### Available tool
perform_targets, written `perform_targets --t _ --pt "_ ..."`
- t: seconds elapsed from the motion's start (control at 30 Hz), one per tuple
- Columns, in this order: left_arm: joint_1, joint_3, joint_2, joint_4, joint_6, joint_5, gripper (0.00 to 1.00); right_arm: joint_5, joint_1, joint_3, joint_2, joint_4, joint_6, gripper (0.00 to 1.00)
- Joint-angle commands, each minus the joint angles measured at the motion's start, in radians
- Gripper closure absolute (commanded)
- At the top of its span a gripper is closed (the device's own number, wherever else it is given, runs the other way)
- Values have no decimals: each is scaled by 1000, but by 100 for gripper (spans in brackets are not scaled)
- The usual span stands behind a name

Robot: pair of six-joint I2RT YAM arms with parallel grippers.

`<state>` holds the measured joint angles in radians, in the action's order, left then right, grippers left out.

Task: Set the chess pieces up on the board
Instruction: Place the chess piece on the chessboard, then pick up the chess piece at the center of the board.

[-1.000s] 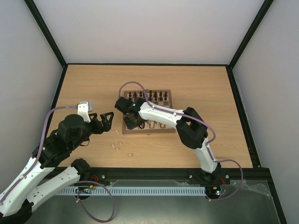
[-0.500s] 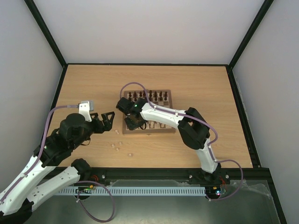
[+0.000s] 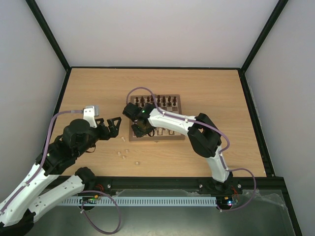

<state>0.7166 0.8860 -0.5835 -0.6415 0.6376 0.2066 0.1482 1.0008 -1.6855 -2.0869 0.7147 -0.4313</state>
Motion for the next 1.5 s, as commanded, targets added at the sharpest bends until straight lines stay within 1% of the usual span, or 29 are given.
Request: perform_targets --t 0.0,0.37,0.63,0.77,0.87,1.0,1.07,1.2,1.3,1.47 --pt "-6 4 -5 16 5 -1 1 -3 -1 3 15 44 8 80" --pt "-6 15 -7 13 0 5 1 10 -1 -41 32 63 11 75" --pt "-6 41 26 11 1 28 1 -12 8 -37 137 61 17 65" --pt "-6 60 72 11 -4 40 1 -6 59 31 214 59 10 60" --pt "-6 84 107 3 -4 55 1 -12 109 110 283 45 6 53" --pt "-6 124 152 -11 -8 73 1 -44 169 229 353 2 -10 48" --pt "-6 144 167 -17 -13 81 1 -72 198 284 370 -30 -20 48" --pt "-5 165 177 -33 -15 103 1 -89 253 339 348 -65 -32 48" --pt "-6 161 173 -31 -11 102 1 -95 281 337 302 -81 -34 48" --pt "-6 142 164 -27 -2 83 1 -115 295 324 247 -109 -33 48"
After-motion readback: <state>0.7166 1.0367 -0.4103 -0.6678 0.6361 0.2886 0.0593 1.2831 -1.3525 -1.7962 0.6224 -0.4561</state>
